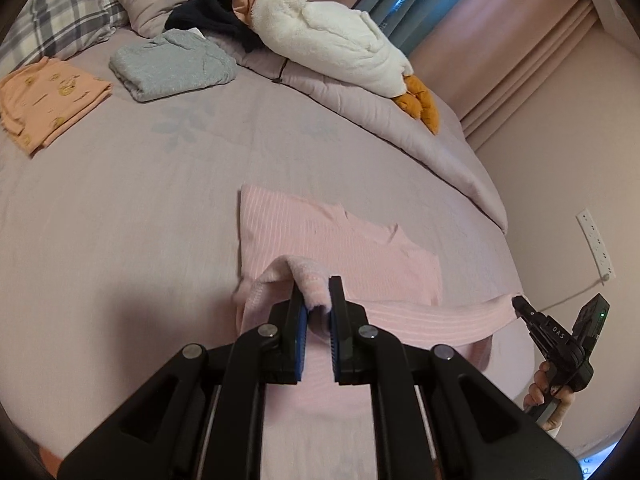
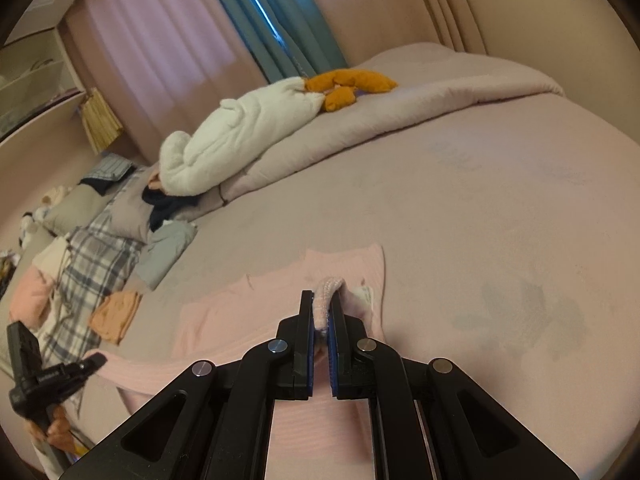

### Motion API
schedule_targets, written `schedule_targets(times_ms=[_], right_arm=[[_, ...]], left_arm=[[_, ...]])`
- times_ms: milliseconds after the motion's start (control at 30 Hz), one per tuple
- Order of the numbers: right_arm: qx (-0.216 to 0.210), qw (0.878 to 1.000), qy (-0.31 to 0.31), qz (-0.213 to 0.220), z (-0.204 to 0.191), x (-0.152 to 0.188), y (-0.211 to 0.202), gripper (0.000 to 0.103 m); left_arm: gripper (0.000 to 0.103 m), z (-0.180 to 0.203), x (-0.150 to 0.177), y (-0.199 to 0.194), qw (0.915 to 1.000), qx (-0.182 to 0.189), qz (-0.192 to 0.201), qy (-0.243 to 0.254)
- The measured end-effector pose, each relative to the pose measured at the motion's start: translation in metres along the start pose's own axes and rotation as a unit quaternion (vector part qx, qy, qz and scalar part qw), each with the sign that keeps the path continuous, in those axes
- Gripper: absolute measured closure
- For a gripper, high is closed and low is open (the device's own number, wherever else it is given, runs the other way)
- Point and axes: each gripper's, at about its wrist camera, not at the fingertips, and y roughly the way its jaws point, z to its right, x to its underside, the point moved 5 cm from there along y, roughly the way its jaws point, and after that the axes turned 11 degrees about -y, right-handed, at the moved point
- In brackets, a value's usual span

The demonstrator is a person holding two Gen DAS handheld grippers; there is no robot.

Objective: Fold small clothes

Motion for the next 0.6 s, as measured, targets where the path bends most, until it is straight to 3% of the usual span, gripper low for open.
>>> schedule_targets(times_ms=[233, 400, 600], right_arm=[[0.002, 0.999, 0.024, -0.049, 0.017, -0.014, 0.066, 0.096], [0.017, 0.996, 0.036, -0.084, 0.027, -0.015, 0.108, 0.096], [0.026, 0.992, 0.054, -0.109, 0.040, -0.016, 0.138, 0.096]], left_arm=[[0.094, -0.011, -0.047, 0.066, 0.9994, -0.022, -0.019, -0.017], [0.094, -0.024, -0.067, 0.105, 0.9977, -0.026, -0.042, -0.046], [0.094, -0.026, -0.080, 0.132, 0.9969, -0.037, -0.052, -0.047]])
